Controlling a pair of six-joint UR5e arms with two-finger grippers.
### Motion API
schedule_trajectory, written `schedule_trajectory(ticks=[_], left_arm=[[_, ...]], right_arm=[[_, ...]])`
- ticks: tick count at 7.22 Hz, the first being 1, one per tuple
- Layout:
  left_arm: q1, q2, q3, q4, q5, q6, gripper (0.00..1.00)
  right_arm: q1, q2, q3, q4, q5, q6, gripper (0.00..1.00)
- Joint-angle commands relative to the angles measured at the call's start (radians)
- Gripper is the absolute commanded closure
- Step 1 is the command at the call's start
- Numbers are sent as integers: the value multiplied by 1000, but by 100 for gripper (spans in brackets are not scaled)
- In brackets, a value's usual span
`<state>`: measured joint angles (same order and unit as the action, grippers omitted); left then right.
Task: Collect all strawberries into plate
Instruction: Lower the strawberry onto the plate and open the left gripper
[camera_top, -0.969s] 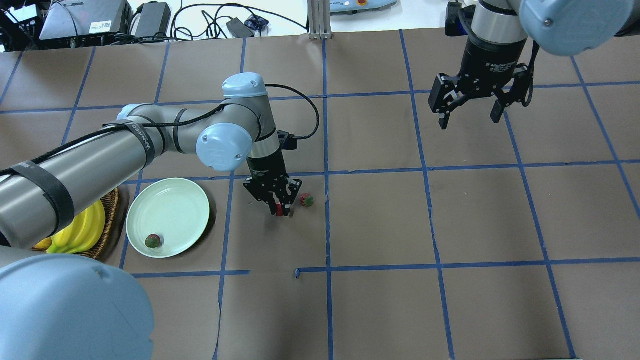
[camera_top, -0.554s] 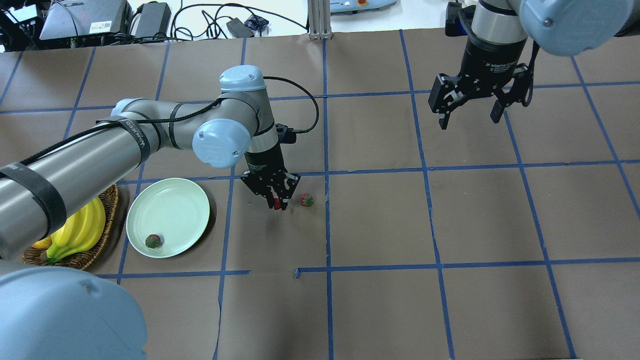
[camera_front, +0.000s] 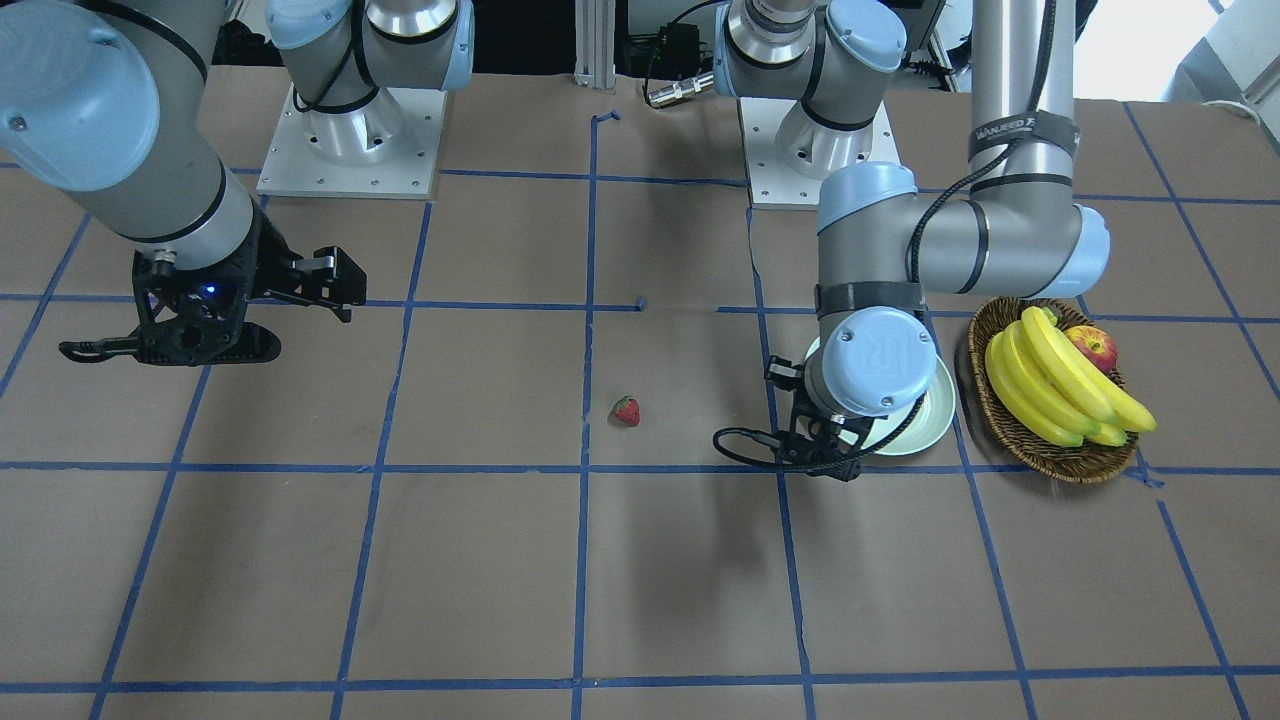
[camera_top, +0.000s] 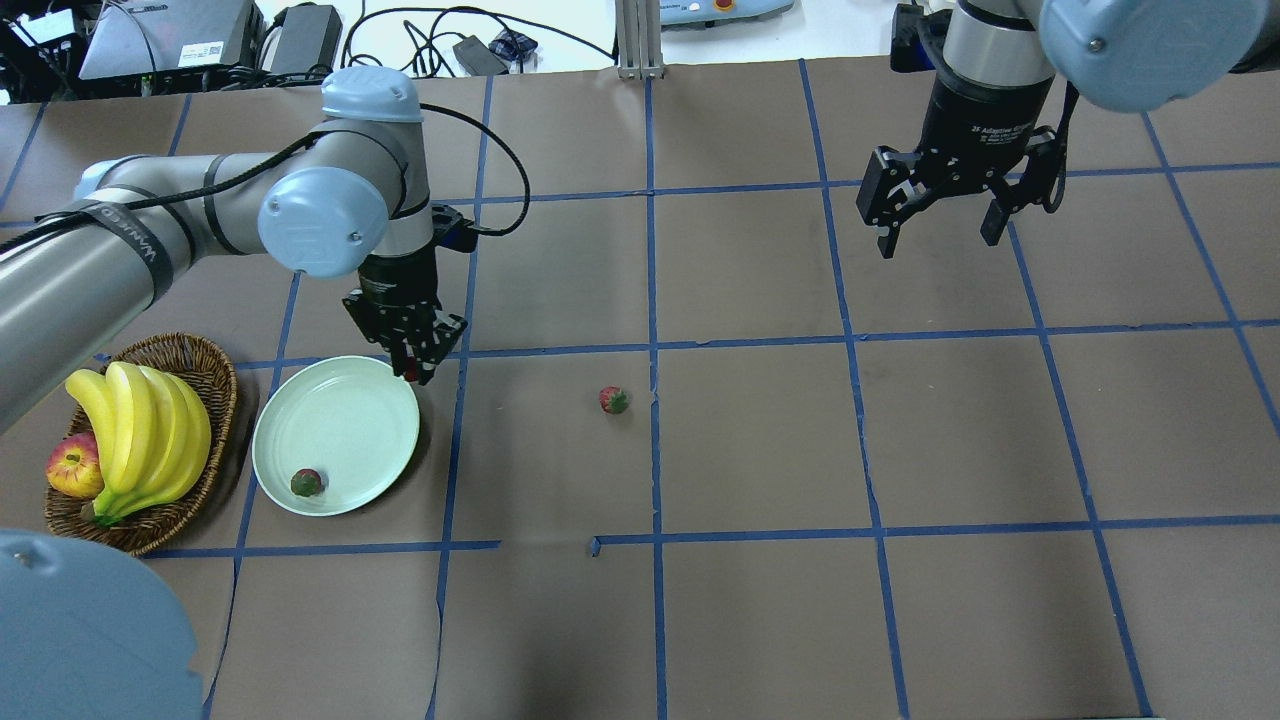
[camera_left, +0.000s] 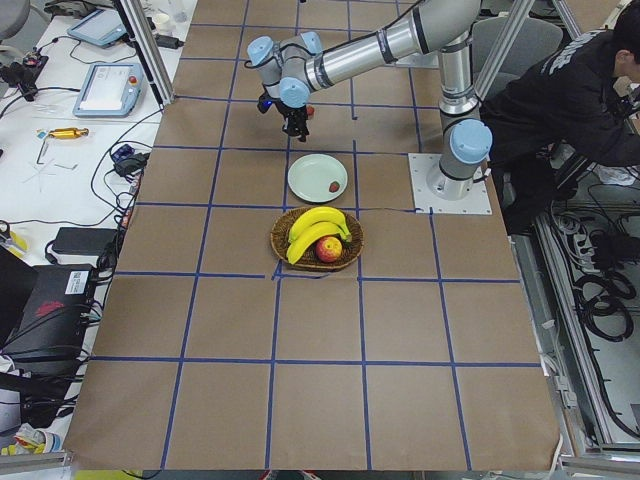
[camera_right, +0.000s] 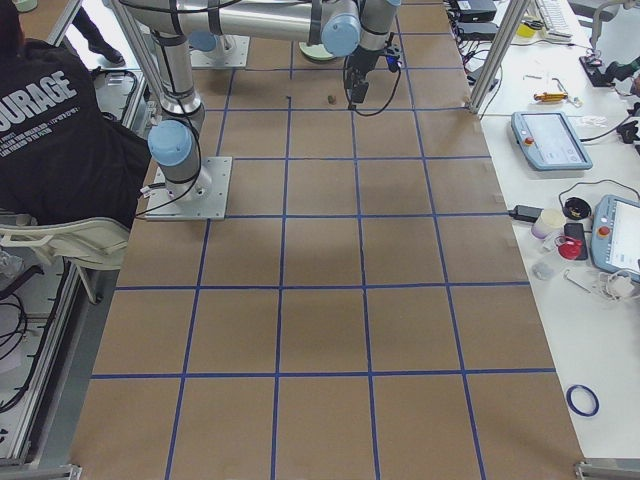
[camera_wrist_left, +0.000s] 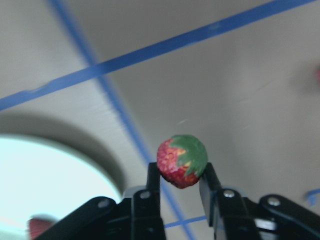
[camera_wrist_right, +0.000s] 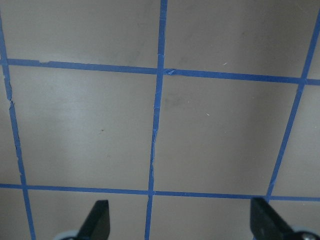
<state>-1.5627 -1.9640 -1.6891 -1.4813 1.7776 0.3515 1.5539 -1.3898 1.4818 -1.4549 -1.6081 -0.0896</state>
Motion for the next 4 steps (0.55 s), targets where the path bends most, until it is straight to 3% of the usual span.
schedule_trajectory(ticks=[1,2,3,4], left_arm=[[117,-16,-70,-2,114,117,100],[127,-22,-79,-2,102,100,62],[127,-16,-78,-4,95,93,11],[124,-4,-75,-13,94,90,7]], right_arm=[[0,0,0,1,1,1,0],[0,0,0,1,1,2,0],[0,1,0,1,1,4,0],[0,2,0,1,1,4,0]])
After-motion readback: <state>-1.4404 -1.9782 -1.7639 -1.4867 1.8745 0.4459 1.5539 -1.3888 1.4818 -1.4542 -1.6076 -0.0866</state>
